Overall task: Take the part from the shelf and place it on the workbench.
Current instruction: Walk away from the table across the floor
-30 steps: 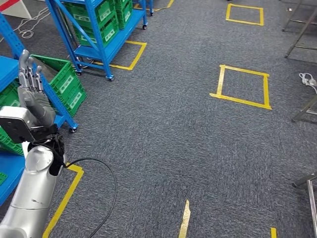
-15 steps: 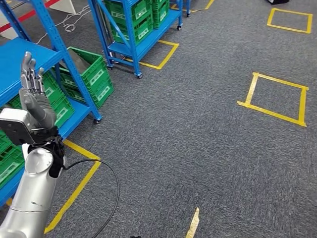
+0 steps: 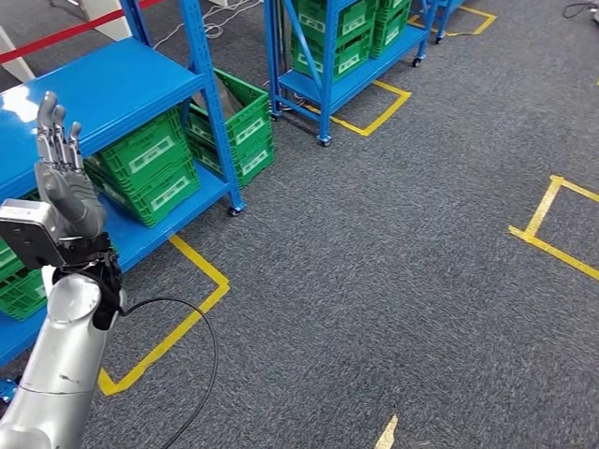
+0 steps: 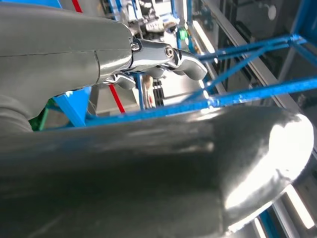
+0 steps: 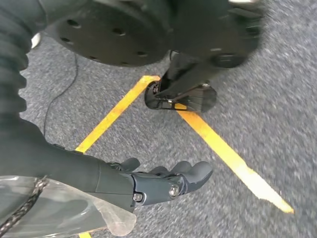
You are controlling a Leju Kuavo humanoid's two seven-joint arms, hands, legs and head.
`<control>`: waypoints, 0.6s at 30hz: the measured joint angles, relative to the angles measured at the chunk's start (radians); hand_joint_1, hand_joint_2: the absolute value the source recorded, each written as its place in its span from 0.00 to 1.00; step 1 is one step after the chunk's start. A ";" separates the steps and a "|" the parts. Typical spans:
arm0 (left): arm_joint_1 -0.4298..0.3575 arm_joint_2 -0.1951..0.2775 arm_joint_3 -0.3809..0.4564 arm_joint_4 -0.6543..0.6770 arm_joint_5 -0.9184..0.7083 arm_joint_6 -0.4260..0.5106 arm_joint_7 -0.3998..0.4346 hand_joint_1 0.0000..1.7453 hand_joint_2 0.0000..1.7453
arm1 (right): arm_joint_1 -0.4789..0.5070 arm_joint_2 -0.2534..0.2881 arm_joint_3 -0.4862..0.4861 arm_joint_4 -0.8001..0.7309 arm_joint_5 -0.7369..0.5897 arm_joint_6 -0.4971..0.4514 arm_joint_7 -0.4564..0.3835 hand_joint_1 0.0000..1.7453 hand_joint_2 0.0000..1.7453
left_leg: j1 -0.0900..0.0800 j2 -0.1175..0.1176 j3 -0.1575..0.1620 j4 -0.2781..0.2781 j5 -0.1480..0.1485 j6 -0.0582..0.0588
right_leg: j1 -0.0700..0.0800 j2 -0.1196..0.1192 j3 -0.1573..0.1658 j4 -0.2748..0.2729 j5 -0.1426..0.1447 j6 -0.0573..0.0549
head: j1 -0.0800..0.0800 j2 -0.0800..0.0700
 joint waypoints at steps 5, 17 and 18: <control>0.002 0.000 0.000 0.000 0.009 -0.031 -0.002 0.00 0.00 | -0.001 -0.001 -0.001 0.000 -0.019 -0.002 0.019 0.00 0.00 | 0.002 -0.032 0.008 0.010 -0.013 -0.013 | -0.005 0.010 0.038 -0.163 0.141 0.004 | 0.002 0.000; 0.010 0.011 0.000 -0.002 0.021 -0.046 -0.005 0.00 0.00 | 0.001 -0.001 -0.003 0.000 -0.024 -0.020 0.007 0.00 0.00 | 0.007 -0.005 -0.134 0.306 -0.132 -0.055 | -0.003 0.003 0.087 -0.248 0.154 -0.045 | -0.003 0.000; 0.010 0.012 0.001 -0.002 0.021 -0.048 -0.005 0.00 0.00 | 0.001 -0.001 -0.003 0.000 -0.024 -0.023 0.006 0.00 0.00 | 0.007 -0.005 -0.120 0.273 -0.104 -0.052 | -0.002 0.002 0.090 -0.248 0.152 -0.044 | -0.004 0.000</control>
